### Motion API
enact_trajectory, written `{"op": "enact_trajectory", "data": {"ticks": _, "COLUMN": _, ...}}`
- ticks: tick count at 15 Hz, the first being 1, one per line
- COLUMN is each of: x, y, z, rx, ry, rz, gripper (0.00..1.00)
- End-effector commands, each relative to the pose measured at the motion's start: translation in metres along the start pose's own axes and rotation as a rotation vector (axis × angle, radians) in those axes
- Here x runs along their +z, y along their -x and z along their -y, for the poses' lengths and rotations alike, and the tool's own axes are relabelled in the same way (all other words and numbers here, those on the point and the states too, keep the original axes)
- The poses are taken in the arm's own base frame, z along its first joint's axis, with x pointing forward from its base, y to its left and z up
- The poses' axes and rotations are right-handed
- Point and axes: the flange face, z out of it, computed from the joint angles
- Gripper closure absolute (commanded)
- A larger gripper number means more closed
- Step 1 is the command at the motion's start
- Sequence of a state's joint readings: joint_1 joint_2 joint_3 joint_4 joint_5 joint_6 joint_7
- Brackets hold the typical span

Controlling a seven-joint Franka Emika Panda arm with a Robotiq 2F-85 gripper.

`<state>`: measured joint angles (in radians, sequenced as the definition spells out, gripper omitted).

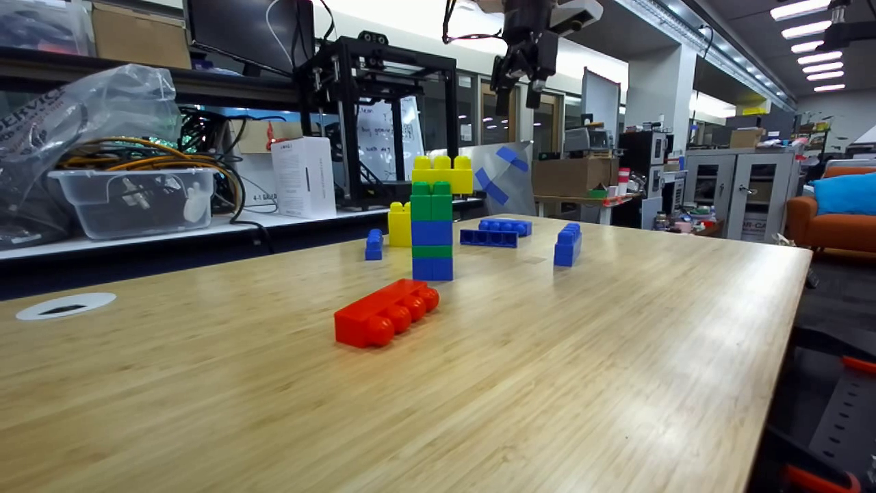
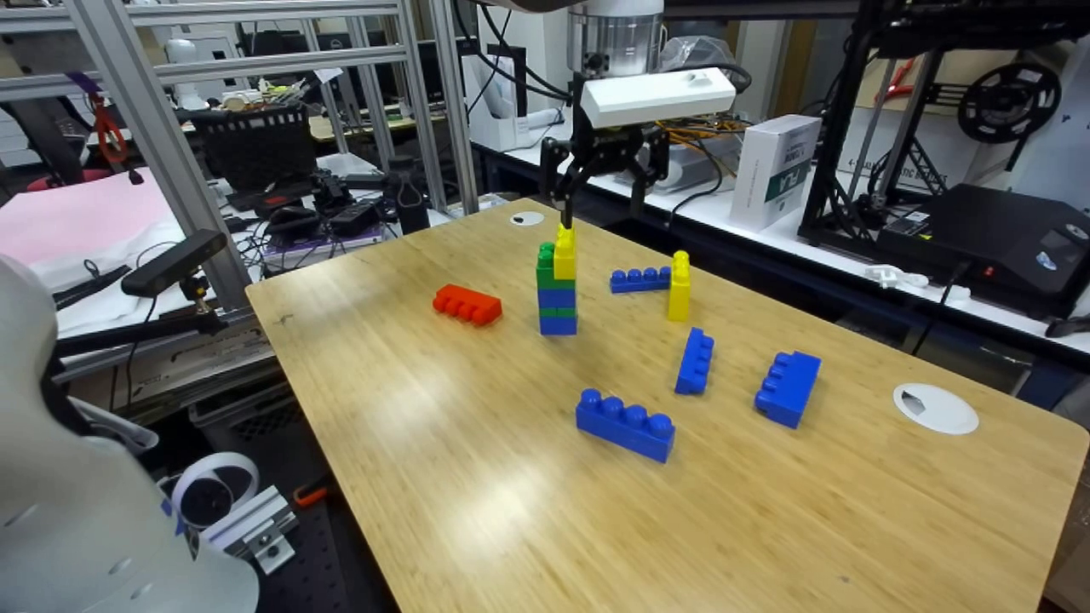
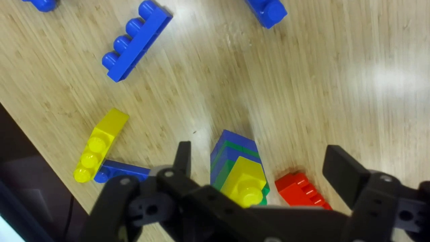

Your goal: Move the stack of blocks to the right and stack two blue blocks on it

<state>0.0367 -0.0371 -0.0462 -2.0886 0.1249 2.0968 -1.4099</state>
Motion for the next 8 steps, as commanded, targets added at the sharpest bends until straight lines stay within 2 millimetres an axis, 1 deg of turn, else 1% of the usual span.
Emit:
{"op": "enact_trajectory", "data": {"ticks": 1, "x": 0.004, "y": -0.021, "z": -0.013, "rx": 0.103, "ry": -0.014, "rz": -0.018, "gripper": 0.0}}
{"op": "enact_trajectory", "data": {"ticks": 4, "x": 0.011, "y": -0.051, "z": -0.012, "rx": 0.192, "ry": -0.029, "rz": -0.014, "gripper": 0.0}}
{"op": "enact_trajectory", "data": {"ticks": 8, "x": 0.027, "y": -0.088, "z": -0.002, "rx": 0.269, "ry": -0.048, "rz": 0.005, "gripper": 0.0}}
